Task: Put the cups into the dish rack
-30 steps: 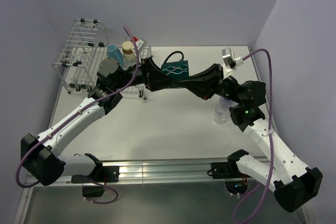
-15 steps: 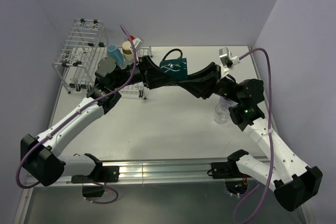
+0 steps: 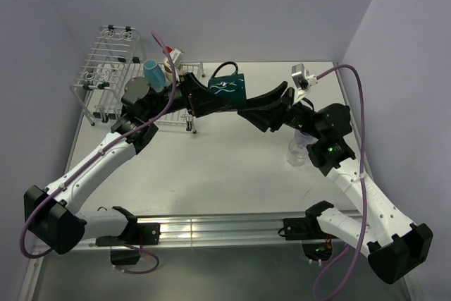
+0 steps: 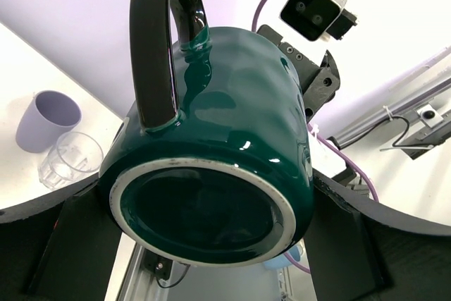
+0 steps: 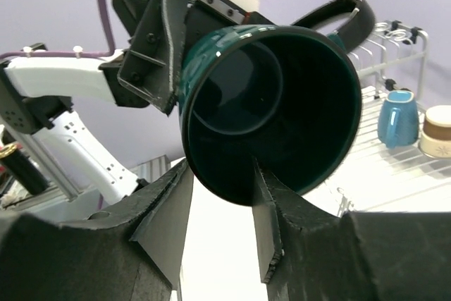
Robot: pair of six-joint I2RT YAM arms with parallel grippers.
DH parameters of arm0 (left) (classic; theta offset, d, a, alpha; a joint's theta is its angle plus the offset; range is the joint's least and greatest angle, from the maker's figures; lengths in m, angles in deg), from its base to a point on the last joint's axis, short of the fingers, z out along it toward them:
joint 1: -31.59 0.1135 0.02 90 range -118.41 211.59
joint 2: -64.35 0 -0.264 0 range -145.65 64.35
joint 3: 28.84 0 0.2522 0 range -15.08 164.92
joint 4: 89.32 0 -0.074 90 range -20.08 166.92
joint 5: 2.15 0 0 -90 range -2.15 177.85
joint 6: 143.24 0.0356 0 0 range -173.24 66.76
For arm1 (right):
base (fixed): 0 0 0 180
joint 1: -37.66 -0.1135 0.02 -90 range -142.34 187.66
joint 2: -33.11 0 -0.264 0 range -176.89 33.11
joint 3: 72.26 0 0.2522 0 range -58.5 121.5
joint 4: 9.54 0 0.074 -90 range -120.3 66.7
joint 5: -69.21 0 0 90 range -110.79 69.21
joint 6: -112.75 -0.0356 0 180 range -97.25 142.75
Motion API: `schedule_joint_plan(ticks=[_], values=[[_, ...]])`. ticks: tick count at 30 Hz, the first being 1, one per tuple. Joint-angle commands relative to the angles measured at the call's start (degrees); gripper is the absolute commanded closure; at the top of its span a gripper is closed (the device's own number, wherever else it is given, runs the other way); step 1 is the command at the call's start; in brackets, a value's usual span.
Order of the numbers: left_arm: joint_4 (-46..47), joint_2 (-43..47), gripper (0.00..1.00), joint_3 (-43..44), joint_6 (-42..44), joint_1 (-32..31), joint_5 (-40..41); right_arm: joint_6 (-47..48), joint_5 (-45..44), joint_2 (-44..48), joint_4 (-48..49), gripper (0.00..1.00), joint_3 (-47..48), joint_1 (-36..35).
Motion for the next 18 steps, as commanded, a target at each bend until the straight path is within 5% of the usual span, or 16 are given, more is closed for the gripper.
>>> schedule_joint_plan(ticks=[1,18], values=[[4.79,3.08,1.0,1.01,0.79,0.65,1.32,2.49,-2.58,0.59,-1.95,0.55,2.91,0.08],[-4.79,4.31,1.0,0.57,6.24,2.4,4.13,5.92,-11.19,1.2,-8.01,0.41,6.6,0.17]])
